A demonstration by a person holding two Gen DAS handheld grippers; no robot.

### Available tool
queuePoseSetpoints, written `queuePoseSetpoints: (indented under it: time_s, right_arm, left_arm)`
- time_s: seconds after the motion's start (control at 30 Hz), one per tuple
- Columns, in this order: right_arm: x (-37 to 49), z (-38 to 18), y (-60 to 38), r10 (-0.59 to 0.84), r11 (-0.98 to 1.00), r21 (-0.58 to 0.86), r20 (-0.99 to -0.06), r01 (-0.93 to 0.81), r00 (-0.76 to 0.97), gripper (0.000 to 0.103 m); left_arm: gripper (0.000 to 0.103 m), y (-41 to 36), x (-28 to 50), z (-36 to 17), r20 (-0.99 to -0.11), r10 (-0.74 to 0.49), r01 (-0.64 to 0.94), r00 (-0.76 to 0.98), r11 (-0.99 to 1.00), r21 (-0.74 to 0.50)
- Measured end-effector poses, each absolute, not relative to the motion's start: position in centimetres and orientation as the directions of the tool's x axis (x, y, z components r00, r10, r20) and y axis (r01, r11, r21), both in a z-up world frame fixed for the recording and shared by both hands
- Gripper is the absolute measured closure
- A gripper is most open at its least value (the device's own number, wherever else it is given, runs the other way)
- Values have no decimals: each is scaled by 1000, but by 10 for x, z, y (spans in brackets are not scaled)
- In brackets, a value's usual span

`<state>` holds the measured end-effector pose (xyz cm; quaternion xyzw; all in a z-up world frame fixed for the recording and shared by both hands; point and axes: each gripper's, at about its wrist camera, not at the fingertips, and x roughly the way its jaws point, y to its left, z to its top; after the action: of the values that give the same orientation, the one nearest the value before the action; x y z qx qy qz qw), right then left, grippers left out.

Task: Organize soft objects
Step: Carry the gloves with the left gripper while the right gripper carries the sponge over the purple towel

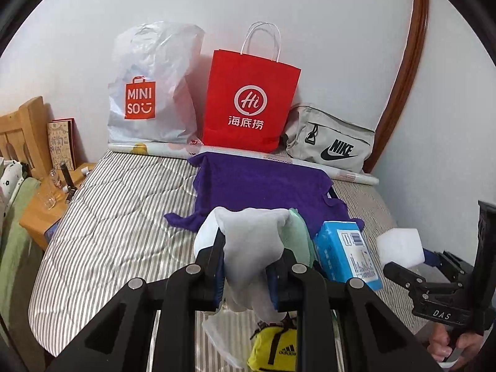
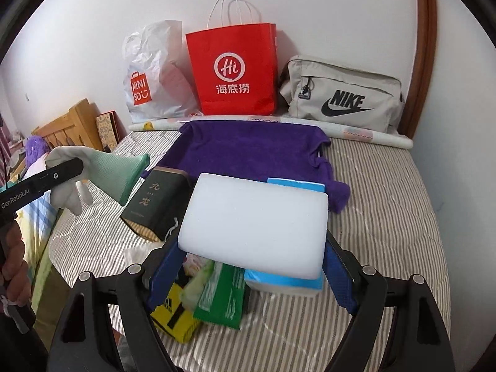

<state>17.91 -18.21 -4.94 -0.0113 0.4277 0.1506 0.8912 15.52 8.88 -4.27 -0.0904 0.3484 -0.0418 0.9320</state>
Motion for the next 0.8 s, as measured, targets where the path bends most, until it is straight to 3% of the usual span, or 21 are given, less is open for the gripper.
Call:
queuePoseSetpoints:
  time_s: [0.8]
  right_arm:
    - [318, -89, -154, 183, 972, 61, -805, -229, 564, 20]
  left_arm:
    - [82, 115, 299, -73, -700, -160, 34, 696, 981, -191]
